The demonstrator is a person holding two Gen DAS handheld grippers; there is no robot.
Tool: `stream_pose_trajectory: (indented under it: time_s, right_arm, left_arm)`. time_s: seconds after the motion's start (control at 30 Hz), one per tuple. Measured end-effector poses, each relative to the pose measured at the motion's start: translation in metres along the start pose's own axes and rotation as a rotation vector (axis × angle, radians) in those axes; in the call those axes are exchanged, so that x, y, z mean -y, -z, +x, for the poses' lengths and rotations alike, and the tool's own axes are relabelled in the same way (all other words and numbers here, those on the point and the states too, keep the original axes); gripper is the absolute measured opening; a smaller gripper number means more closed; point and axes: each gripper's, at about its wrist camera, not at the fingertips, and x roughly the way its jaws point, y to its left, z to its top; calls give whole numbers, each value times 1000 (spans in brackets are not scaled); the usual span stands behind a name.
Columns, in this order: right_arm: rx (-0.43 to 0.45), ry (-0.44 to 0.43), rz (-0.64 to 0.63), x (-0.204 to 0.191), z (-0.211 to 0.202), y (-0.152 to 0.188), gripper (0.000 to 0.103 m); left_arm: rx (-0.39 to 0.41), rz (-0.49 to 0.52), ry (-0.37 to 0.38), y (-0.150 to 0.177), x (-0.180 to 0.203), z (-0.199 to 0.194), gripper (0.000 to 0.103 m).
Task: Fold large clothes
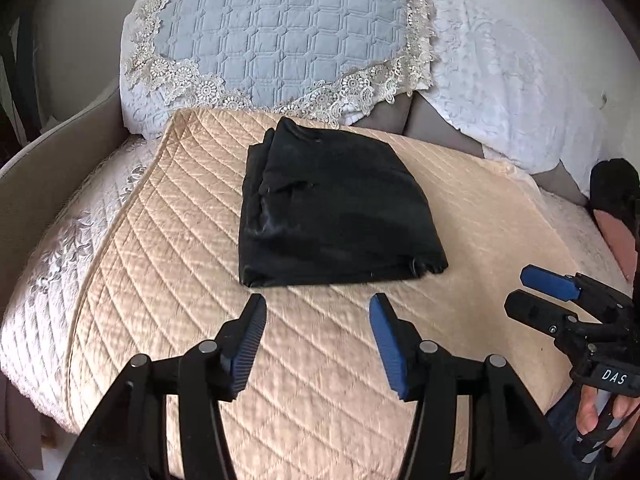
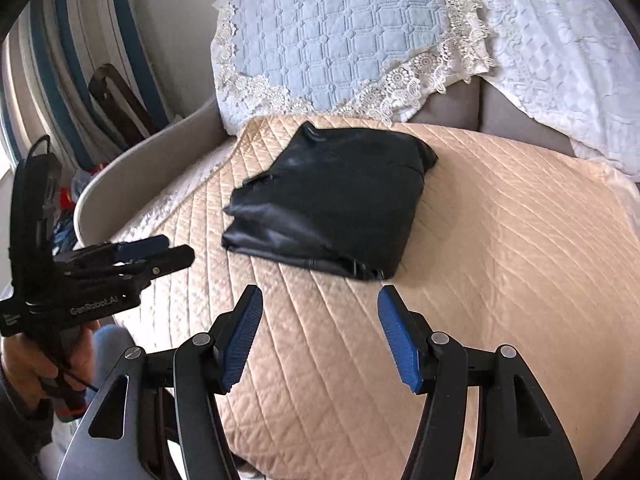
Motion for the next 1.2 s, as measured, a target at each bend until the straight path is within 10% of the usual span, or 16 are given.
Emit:
stream_pose_trajectory:
  time_s: [1.2]
  right_arm:
    - [-51, 21, 5, -6, 14, 18, 61]
  left_arm:
    - [-43, -12, -88, 22, 1, 9, 60]
